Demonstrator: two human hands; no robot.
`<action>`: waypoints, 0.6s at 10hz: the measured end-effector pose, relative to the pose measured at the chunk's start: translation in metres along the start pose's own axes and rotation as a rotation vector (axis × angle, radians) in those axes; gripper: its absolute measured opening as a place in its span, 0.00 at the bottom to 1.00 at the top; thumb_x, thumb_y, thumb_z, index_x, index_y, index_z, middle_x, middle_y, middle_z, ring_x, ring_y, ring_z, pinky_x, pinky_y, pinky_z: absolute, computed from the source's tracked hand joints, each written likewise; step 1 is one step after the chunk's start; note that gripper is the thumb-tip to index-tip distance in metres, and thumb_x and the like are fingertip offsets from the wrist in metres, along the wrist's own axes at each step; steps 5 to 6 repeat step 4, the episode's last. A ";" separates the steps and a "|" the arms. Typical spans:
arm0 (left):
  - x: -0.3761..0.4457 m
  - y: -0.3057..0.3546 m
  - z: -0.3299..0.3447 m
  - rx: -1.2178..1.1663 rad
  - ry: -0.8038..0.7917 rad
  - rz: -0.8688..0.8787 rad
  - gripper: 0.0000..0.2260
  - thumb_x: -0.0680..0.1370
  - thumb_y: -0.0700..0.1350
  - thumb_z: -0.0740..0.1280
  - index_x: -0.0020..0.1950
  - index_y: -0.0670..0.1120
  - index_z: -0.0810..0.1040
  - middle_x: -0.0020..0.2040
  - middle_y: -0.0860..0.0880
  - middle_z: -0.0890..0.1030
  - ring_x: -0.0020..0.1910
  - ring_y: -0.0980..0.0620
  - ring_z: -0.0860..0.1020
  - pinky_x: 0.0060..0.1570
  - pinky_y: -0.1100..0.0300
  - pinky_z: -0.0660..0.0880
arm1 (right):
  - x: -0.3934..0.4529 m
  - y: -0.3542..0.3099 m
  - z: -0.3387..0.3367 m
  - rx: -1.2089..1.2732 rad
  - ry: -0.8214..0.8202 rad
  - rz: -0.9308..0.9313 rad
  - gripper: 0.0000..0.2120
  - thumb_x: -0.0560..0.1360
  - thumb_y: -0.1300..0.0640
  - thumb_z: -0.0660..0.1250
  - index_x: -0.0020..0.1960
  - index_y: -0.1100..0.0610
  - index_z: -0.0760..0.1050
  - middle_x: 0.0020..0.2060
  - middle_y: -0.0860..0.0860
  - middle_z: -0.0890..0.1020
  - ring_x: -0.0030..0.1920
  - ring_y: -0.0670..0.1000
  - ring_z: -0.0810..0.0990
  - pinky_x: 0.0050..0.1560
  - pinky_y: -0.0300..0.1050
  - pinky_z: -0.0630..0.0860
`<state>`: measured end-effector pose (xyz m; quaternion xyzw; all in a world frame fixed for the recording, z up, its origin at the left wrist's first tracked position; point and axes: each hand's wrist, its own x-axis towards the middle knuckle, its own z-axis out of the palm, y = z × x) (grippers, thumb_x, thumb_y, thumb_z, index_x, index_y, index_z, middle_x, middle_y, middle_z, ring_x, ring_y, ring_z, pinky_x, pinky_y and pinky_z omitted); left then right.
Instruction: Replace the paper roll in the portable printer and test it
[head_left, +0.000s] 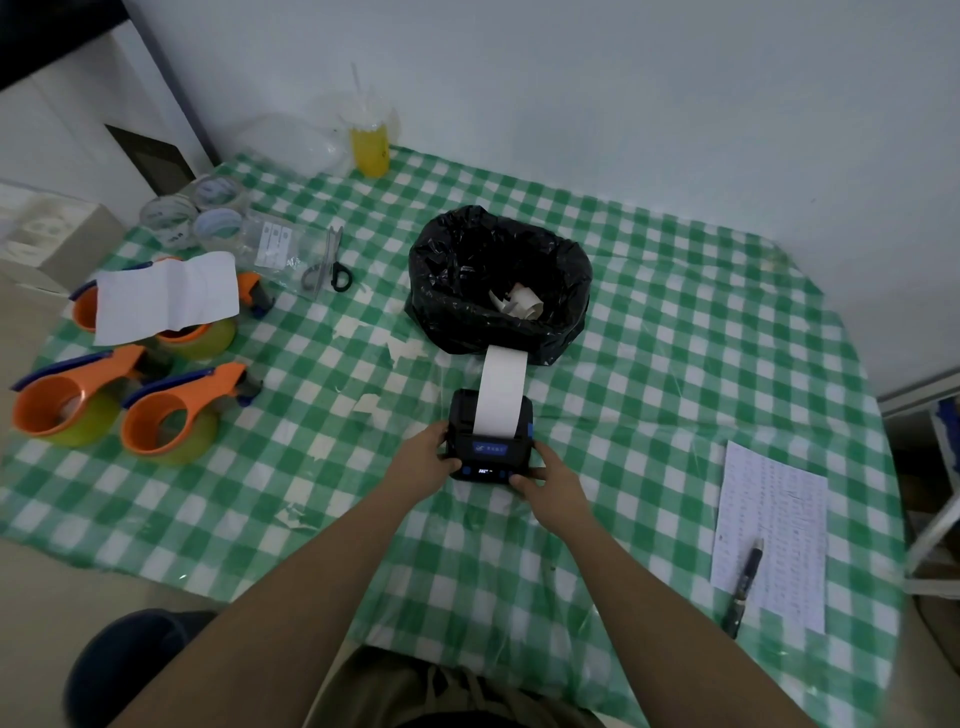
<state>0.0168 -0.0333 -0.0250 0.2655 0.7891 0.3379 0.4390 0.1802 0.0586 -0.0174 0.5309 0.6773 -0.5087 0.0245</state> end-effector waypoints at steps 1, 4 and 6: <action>0.001 -0.002 0.001 -0.003 0.003 0.009 0.26 0.73 0.33 0.66 0.70 0.42 0.66 0.69 0.41 0.72 0.69 0.44 0.70 0.67 0.45 0.70 | 0.002 0.002 0.001 -0.001 0.006 -0.001 0.30 0.75 0.55 0.67 0.73 0.49 0.58 0.61 0.57 0.79 0.58 0.57 0.79 0.56 0.52 0.76; 0.002 0.015 -0.007 0.152 -0.009 -0.053 0.24 0.75 0.40 0.66 0.70 0.40 0.65 0.71 0.39 0.70 0.69 0.43 0.69 0.66 0.51 0.68 | 0.004 -0.005 -0.011 -0.054 -0.035 0.042 0.30 0.73 0.51 0.68 0.71 0.56 0.62 0.58 0.59 0.81 0.57 0.57 0.79 0.59 0.50 0.74; 0.002 0.015 -0.007 0.152 -0.009 -0.053 0.24 0.75 0.40 0.66 0.70 0.40 0.65 0.71 0.39 0.70 0.69 0.43 0.69 0.66 0.51 0.68 | 0.004 -0.005 -0.011 -0.054 -0.035 0.042 0.30 0.73 0.51 0.68 0.71 0.56 0.62 0.58 0.59 0.81 0.57 0.57 0.79 0.59 0.50 0.74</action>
